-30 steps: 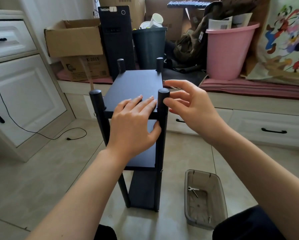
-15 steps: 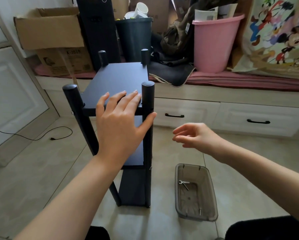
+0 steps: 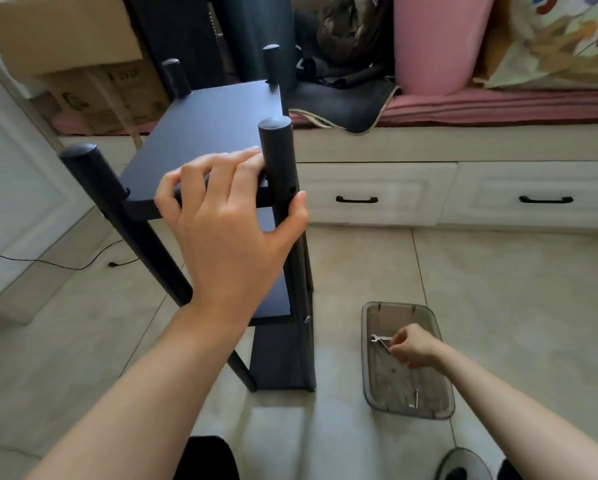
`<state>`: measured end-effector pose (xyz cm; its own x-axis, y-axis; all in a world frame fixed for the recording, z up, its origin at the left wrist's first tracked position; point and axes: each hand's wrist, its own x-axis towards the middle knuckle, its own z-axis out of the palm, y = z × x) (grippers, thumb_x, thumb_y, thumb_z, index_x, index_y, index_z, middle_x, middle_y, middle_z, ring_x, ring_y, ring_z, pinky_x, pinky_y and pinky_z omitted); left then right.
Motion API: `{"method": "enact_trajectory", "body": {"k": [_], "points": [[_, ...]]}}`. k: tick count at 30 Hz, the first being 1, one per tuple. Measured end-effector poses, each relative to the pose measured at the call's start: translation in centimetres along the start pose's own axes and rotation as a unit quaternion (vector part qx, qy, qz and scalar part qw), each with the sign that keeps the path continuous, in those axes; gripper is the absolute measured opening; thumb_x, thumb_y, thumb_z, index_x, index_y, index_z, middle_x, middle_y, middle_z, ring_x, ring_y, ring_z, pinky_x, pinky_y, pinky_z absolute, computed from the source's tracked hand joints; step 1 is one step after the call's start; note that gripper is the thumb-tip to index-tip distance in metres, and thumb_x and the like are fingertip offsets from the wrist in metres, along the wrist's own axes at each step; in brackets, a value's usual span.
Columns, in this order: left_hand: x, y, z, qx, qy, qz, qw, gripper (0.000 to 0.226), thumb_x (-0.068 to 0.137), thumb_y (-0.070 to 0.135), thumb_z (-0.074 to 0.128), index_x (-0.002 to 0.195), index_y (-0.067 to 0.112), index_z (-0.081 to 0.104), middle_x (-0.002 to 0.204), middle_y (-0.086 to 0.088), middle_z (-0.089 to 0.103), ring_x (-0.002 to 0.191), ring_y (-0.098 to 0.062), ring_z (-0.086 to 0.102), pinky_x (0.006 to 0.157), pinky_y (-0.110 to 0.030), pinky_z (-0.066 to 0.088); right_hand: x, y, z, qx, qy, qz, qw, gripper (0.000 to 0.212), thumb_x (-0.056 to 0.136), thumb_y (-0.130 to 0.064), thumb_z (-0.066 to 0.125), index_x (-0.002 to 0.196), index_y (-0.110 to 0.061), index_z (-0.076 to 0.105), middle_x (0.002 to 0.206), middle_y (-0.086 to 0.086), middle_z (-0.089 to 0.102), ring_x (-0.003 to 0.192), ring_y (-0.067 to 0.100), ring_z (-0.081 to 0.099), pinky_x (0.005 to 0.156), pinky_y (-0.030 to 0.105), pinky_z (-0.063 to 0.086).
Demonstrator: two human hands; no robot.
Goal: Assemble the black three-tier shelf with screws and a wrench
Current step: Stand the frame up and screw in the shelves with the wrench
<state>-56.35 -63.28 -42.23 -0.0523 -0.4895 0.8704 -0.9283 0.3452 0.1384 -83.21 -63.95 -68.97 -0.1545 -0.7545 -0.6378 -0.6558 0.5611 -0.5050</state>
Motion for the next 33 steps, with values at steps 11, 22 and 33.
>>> {"method": "enact_trajectory", "body": {"k": [11, 22, 33], "points": [[-0.3, 0.8, 0.9, 0.024, 0.014, 0.013, 1.0, 0.04, 0.093, 0.05, 0.06, 0.103, 0.014, 0.072, 0.108, 0.002, 0.069, 0.11, -0.027, 0.056, 0.096, -0.043, 0.03, 8.5, 2.7, 3.8, -0.127, 0.031, 0.021, 0.991, 0.03, 0.099, -0.027, 0.057, 0.119, -0.005, 0.057, 0.126, 0.012, 0.064, 0.117, 0.027, 0.06, 0.09, 0.028, 0.046], [-0.5, 0.6, 1.3, 0.039, 0.03, 0.03, 0.998, 0.041, 0.093, 0.049, 0.06, 0.095, 0.01, 0.071, 0.105, 0.003, 0.066, 0.107, -0.023, 0.05, 0.095, -0.042, 0.028, 11.7, 3.3, 6.1, -0.211, 0.06, -0.016, 0.975, 0.034, 0.102, -0.011, 0.03, 0.121, -0.011, 0.058, 0.13, 0.013, 0.06, 0.117, 0.028, 0.059, 0.093, 0.033, 0.049], [-0.3, 0.6, 1.2, 0.037, 0.028, 0.027, 0.999, 0.04, 0.093, 0.051, 0.061, 0.095, 0.012, 0.07, 0.107, 0.003, 0.068, 0.105, -0.023, 0.05, 0.094, -0.04, 0.026, 11.1, 1.9, 5.1, -0.268, 0.047, -0.025, 0.962, 0.028, 0.099, -0.008, 0.038, 0.12, -0.008, 0.057, 0.129, 0.014, 0.06, 0.118, 0.03, 0.059, 0.092, 0.032, 0.048]]}}
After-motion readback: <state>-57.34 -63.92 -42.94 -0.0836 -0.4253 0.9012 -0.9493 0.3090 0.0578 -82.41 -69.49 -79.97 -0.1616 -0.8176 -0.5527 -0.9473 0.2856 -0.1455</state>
